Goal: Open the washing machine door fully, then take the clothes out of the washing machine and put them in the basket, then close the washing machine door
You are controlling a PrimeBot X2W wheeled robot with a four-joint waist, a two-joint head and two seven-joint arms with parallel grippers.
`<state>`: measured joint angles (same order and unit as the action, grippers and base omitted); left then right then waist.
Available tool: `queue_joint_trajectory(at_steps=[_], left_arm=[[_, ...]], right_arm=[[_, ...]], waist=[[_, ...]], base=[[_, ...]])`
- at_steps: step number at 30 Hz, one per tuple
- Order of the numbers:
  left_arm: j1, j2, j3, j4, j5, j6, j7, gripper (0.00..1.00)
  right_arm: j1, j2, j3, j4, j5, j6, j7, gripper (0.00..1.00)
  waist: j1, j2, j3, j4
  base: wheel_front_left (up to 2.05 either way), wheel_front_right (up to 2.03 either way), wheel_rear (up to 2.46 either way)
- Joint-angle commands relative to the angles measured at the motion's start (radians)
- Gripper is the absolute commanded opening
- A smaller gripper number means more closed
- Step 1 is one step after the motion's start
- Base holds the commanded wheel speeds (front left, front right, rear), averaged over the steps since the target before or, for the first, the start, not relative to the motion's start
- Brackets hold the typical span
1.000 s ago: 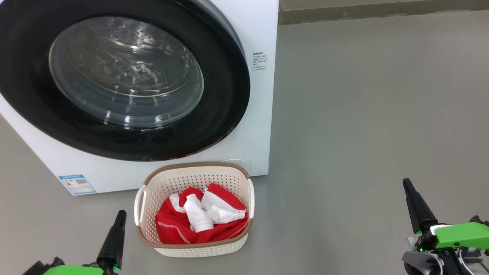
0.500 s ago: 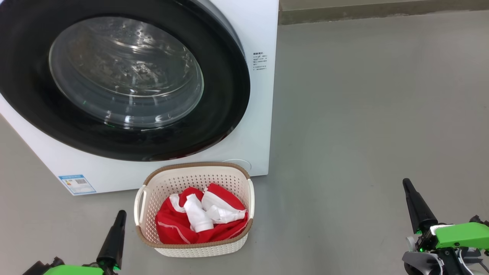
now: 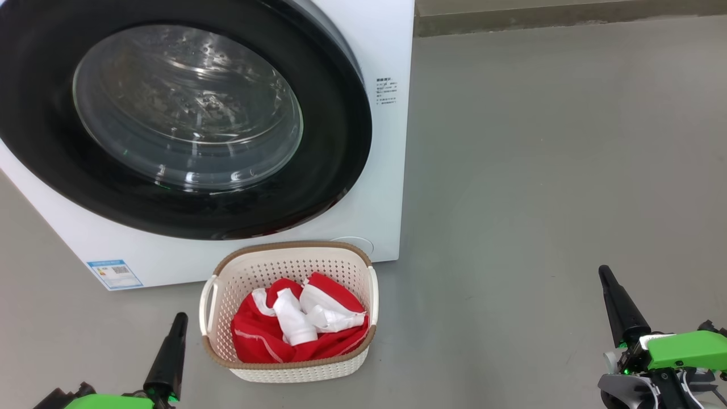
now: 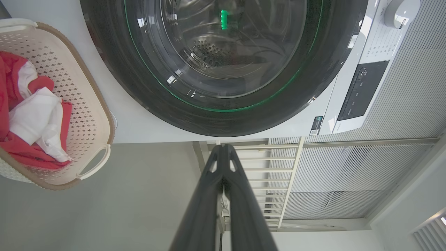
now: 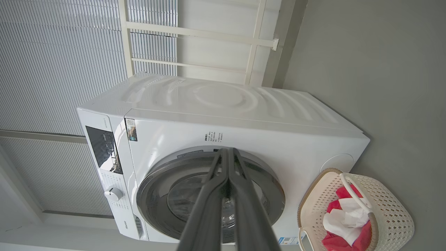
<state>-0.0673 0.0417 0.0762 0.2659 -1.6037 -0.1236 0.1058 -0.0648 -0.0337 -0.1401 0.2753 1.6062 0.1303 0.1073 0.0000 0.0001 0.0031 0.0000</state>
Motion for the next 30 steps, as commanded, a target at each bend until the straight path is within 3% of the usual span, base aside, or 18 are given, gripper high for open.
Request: queue_joint_trajectory(at_steps=[1, 30], left_arm=[[-0.041, 0.01, 0.037, -0.021, -0.005, -0.007, 0.007, 0.0], [-0.041, 0.009, 0.038, -0.021, -0.005, -0.007, 0.008, 0.0]], right_arm=[[-0.043, -0.017, 0.026, -0.031, 0.002, 0.0, 0.006, 0.0], [-0.043, -0.017, 0.026, -0.031, 0.003, 0.0, 0.006, 0.0]], waist=[[0.0, -0.0001, 0.0, 0.0], [0.0, -0.0001, 0.0, 0.0]], base=[[0.0, 0.0, 0.0], [0.0, 0.0, 0.0]])
